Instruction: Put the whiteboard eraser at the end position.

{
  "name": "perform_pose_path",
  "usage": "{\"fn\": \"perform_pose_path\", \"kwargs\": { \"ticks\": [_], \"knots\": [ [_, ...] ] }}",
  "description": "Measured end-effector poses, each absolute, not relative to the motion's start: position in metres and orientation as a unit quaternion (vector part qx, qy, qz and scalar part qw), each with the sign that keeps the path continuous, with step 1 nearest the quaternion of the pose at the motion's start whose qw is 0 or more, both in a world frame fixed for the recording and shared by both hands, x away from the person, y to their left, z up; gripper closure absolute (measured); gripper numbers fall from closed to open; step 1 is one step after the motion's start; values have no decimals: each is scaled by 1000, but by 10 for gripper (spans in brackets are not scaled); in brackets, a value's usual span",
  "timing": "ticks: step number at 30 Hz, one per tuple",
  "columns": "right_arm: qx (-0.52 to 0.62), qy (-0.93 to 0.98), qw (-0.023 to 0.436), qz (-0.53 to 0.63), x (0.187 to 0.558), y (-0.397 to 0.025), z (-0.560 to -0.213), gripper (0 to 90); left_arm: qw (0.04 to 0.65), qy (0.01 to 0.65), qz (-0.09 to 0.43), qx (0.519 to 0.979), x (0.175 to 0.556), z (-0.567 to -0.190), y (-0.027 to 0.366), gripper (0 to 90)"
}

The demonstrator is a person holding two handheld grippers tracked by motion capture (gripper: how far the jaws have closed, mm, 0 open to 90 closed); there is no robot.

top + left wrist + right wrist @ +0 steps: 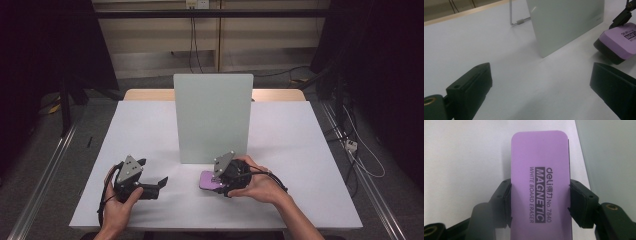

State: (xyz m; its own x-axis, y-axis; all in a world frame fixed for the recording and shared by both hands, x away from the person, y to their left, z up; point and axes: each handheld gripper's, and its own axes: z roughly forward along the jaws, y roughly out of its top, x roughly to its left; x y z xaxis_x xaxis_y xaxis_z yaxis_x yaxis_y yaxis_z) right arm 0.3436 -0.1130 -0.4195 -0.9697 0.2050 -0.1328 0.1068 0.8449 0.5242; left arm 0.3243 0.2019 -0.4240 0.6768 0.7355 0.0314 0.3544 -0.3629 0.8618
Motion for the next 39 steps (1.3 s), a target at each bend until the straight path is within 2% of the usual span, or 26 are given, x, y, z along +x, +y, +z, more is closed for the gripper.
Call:
{"fn": "perform_pose_path", "kwargs": {
  "ticks": [17,21,28,31,35,37,39],
  "knots": [
    [101,954,76,271,351,-111,-428,401,442,342,210,802,325,-426,201,40],
    [108,953,67,273,355,-113,-432,360,442,341,210,803,324,-426,202,40],
    [114,950,74,281,354,-114,-432,198,442,342,211,802,324,-425,202,40],
    [122,946,90,286,353,-114,-430,166,443,342,210,802,324,-425,202,40],
    [127,941,87,302,353,-117,-426,134,443,343,211,801,324,-426,202,40],
    [136,937,89,308,352,-118,-425,84,443,345,211,800,324,-426,202,40],
    [144,934,90,314,352,-120,-423,87,442,345,211,801,324,-426,202,40]
  ]
}}
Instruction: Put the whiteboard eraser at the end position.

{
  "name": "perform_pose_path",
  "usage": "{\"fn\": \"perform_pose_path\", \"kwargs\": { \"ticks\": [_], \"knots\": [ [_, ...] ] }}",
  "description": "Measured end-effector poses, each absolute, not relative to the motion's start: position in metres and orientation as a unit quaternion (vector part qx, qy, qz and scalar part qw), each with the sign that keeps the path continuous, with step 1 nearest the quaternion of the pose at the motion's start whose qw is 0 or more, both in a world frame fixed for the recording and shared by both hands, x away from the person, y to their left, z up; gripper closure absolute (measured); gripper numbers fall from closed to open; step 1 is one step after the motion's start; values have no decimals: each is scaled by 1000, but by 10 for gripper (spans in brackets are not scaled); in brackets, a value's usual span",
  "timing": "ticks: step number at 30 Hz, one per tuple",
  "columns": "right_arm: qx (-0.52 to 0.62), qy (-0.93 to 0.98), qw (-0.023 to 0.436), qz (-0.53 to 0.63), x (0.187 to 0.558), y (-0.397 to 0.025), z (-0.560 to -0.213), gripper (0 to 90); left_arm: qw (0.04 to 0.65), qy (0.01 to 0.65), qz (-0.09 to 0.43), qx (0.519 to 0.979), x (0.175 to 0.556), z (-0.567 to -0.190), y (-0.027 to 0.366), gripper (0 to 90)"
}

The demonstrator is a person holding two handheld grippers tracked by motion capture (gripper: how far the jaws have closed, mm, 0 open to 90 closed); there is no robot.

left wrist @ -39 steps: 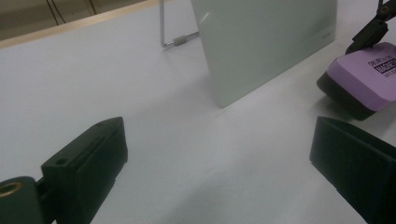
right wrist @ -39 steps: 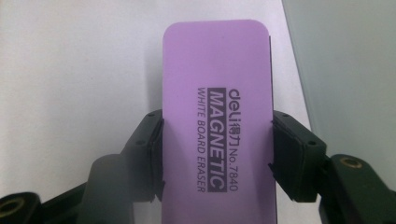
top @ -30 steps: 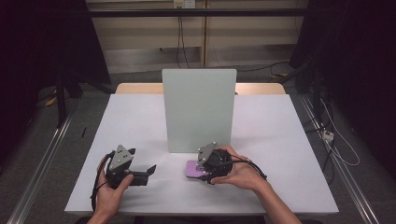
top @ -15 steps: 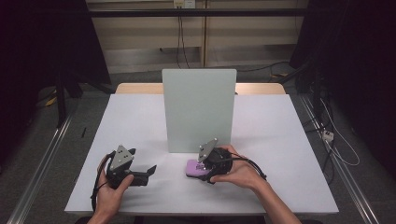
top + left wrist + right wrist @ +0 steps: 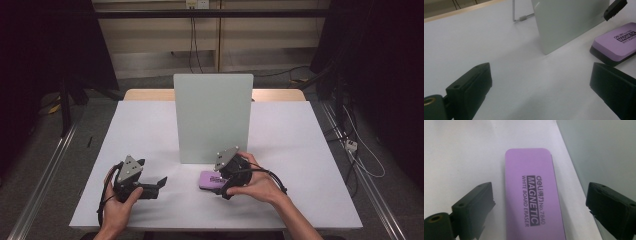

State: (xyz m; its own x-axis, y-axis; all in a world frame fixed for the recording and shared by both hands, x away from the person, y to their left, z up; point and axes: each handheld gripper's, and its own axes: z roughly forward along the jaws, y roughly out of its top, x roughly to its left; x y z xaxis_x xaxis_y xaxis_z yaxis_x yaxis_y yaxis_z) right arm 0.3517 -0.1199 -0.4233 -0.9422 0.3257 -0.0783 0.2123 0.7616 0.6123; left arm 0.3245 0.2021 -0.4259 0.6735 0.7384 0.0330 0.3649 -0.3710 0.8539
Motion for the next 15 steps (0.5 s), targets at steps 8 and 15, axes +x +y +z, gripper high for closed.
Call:
{"fn": "perform_pose_path", "kwargs": {
  "ticks": [8,15],
  "knots": [
    [175,918,102,340,353,-126,-419,99,441,347,210,801,325,-426,201,40],
    [208,908,124,343,353,-133,-420,99,441,351,208,800,325,-426,201,40]
  ]
}}
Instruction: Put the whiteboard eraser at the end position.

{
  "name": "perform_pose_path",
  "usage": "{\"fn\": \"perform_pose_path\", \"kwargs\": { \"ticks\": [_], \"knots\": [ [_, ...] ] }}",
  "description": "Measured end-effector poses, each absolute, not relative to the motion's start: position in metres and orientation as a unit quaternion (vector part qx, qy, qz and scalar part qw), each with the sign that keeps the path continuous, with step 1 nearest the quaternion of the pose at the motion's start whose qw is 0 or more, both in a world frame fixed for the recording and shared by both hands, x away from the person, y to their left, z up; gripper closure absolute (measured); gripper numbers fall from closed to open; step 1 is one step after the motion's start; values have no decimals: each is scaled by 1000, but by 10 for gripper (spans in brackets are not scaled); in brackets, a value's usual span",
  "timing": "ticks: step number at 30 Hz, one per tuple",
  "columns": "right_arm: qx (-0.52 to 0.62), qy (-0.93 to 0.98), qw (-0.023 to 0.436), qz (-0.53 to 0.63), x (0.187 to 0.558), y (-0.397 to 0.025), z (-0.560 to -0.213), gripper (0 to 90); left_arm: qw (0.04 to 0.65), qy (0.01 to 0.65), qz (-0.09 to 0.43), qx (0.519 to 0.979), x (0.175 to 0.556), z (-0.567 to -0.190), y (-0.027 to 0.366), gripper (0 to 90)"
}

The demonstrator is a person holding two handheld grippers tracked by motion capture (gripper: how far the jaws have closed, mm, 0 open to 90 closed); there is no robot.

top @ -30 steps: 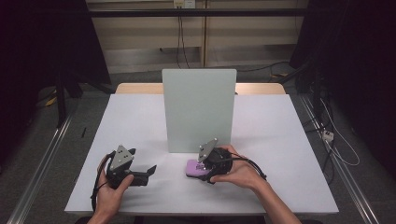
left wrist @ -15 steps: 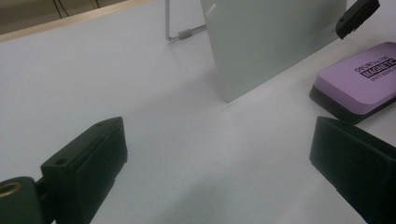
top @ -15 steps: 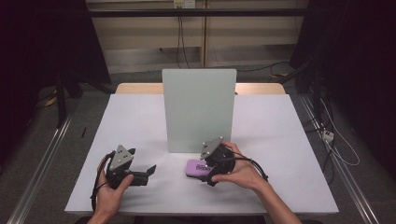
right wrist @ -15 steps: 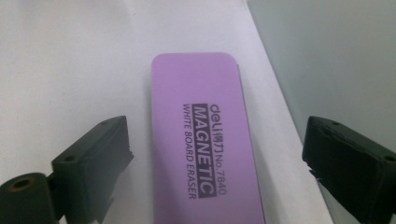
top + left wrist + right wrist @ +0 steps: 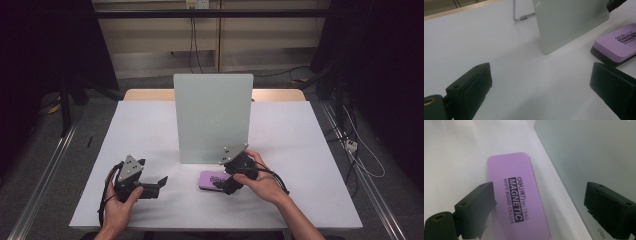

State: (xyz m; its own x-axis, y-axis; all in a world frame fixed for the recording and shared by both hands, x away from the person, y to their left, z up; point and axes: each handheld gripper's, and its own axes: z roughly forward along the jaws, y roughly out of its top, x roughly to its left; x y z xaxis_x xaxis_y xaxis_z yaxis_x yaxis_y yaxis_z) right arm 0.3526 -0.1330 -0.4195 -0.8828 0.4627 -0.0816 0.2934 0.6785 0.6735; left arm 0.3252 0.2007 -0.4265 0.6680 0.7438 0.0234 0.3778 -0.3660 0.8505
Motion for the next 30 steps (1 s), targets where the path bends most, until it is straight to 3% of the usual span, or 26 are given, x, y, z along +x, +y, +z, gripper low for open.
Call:
{"fn": "perform_pose_path", "kwargs": {
  "ticks": [11,30],
  "knots": [
    [297,861,137,389,338,-166,-413,82,438,362,213,794,326,-427,201,39],
    [428,769,234,414,311,-229,-426,91,455,377,217,777,324,-425,201,40]
  ]
}}
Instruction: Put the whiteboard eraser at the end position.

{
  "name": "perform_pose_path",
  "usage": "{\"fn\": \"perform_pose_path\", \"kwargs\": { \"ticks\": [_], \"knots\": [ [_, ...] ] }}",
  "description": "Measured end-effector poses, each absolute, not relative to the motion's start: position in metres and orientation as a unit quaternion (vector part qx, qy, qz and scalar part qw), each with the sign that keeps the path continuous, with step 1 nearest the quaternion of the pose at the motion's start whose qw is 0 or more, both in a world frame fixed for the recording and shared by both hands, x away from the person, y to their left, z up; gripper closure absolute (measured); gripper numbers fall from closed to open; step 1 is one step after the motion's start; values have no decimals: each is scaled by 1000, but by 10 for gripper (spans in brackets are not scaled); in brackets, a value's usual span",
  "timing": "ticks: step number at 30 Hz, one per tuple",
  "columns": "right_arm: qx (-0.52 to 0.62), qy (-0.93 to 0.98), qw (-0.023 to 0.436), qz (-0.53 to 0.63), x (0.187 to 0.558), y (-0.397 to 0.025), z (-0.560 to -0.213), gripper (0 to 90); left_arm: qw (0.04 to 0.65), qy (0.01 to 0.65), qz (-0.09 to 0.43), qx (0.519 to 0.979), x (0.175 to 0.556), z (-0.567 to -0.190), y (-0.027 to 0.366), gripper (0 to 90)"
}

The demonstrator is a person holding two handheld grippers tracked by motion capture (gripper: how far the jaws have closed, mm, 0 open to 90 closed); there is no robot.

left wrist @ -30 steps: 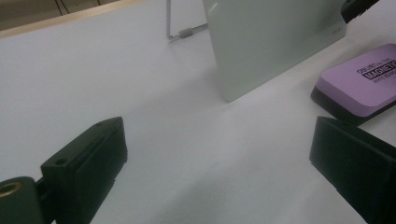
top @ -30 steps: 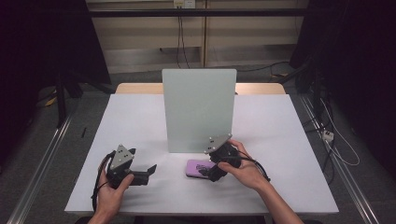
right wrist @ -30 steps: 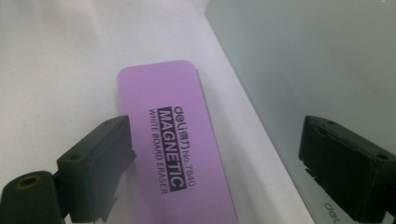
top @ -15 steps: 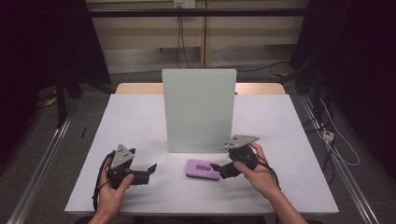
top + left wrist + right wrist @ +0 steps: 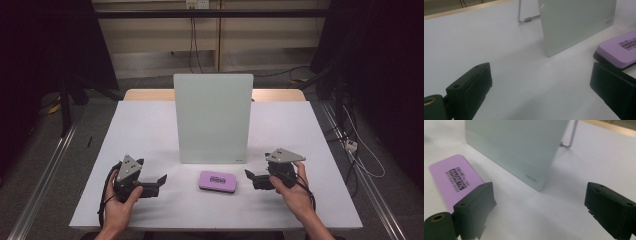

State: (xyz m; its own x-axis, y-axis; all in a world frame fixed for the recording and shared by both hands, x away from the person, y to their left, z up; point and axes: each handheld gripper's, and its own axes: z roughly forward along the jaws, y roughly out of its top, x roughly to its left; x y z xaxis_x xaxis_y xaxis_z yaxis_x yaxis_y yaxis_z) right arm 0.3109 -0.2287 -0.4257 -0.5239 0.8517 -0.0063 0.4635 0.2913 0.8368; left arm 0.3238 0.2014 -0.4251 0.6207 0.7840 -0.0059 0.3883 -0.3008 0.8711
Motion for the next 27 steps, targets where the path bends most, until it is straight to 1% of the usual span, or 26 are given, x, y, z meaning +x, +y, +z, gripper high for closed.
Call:
{"fn": "perform_pose_path", "kwargs": {
  "ticks": [4,12,21,27],
  "knots": [
    [443,755,249,414,306,-238,-427,91,452,377,218,778,324,-425,202,40],
    [460,745,254,411,297,-257,-433,87,458,382,219,772,324,-426,202,40],
    [485,712,279,424,288,-274,-439,87,456,393,220,767,324,-427,205,40],
    [497,699,265,441,288,-279,-441,90,451,393,222,770,326,-427,205,40]
  ]
}}
